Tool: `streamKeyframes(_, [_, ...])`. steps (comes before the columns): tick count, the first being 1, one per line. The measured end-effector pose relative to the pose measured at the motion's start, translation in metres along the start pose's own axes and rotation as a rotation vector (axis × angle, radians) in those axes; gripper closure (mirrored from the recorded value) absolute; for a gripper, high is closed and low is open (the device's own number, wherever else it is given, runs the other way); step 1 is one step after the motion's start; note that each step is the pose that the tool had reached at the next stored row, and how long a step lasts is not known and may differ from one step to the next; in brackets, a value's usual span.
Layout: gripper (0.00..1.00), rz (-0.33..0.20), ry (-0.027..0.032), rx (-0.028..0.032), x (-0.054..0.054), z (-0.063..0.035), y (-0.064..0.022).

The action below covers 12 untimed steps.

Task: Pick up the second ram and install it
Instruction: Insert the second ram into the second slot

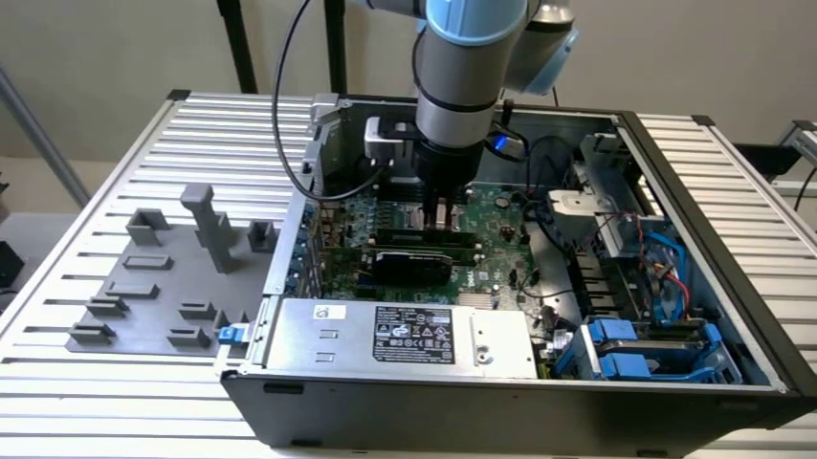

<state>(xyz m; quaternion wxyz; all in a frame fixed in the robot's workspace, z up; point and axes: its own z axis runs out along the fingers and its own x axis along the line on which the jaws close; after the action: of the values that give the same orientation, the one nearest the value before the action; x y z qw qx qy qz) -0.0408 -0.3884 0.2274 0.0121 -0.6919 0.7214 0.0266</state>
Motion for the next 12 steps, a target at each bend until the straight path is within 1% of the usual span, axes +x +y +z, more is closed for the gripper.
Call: streamKeyframes(12, [0.86,0.0,0.0,0.0,-0.0003,0.0023,0.0])
